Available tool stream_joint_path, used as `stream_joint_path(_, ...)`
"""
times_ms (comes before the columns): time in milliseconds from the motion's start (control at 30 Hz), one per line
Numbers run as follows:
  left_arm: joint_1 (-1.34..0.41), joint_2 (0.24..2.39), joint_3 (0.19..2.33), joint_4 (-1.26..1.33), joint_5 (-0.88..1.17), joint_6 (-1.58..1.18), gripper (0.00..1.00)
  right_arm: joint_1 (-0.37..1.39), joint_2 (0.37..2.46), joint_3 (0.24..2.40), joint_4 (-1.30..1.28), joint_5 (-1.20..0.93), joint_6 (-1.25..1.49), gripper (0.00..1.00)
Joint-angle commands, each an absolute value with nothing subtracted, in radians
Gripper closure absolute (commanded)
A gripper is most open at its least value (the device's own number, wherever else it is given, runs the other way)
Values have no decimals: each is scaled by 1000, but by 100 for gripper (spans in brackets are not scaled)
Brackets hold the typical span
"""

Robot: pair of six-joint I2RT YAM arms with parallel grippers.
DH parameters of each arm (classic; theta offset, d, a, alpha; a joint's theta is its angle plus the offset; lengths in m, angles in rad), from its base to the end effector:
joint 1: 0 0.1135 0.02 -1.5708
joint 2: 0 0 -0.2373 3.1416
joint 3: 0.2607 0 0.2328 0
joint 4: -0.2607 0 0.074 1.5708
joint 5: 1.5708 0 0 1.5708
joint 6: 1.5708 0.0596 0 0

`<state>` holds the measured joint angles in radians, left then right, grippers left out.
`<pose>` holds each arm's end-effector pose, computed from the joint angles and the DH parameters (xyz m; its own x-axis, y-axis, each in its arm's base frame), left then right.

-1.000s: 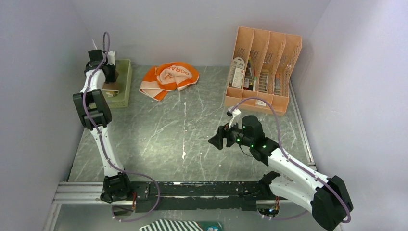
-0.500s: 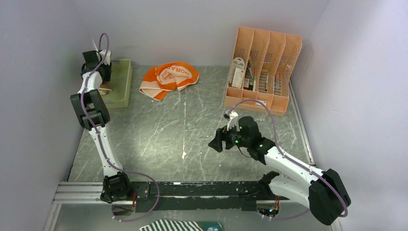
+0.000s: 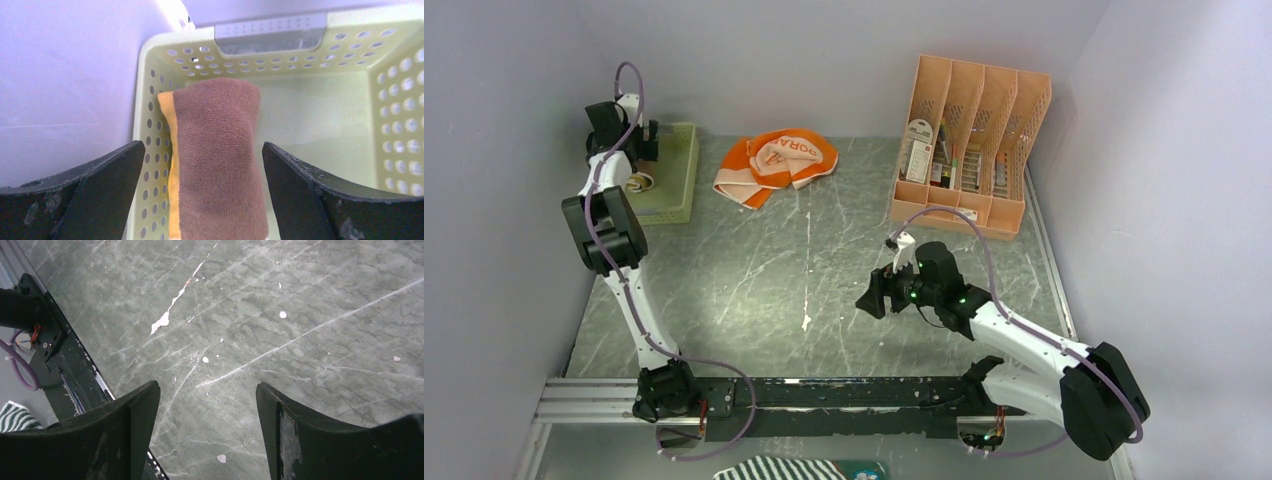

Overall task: Roll the towels
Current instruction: Place the towel in the bin, then pick up the towel at the corner of the board.

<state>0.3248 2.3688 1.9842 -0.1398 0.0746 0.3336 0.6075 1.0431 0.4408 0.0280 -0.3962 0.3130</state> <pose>0.5098 0.1670 0.1836 -0.5325 0.1652 -0.8301 -0.0875 0.9648 0.2482 0.1742 0.1491 0.1705 -0.6684 -0.1187 -0.7342 -0.6168 0.6402 0.4580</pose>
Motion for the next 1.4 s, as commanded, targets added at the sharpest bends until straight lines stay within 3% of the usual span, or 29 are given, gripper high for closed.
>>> stream_joint_path(0,326,2206,1915,38,106,272,0,617,1053,439,46,-411,298,29)
stream_joint_path(167,272,2060,1838,98,98,224,0,624,1069,436,68,-407,296,29)
stream_joint_path(333,24,1976,1815,82,141,341,1,632,1056,445,100,-370,293,29)
stream_joint_path(567,-165,2271,2133,-103,349,281,1,634,1031,453,57,-346,283,29)
stream_joint_path(767,-271,2523,2323,-194,298,322,1,635,1003,443,25,-335,298,29)
stream_joint_path(1067,-274,2665,2397,-320,393,185,1,635,981,451,0,-322,307,29)
stream_joint_path(1100,-270,2682,2430,-374,431,194,8,636,981,452,1,-323,310,29)
stream_joint_path(1133,-265,2695,2467,-425,454,196,36,637,981,454,1,-325,312,29)
stream_joint_path(1167,-259,2691,2488,-458,438,179,86,638,980,456,0,-325,312,29)
stream_joint_path(1200,-253,2663,2471,-457,403,156,92,638,979,460,-4,-324,312,29)
stream_joint_path(1367,-219,2309,2193,-149,489,6,93,639,976,468,-17,-309,311,29)
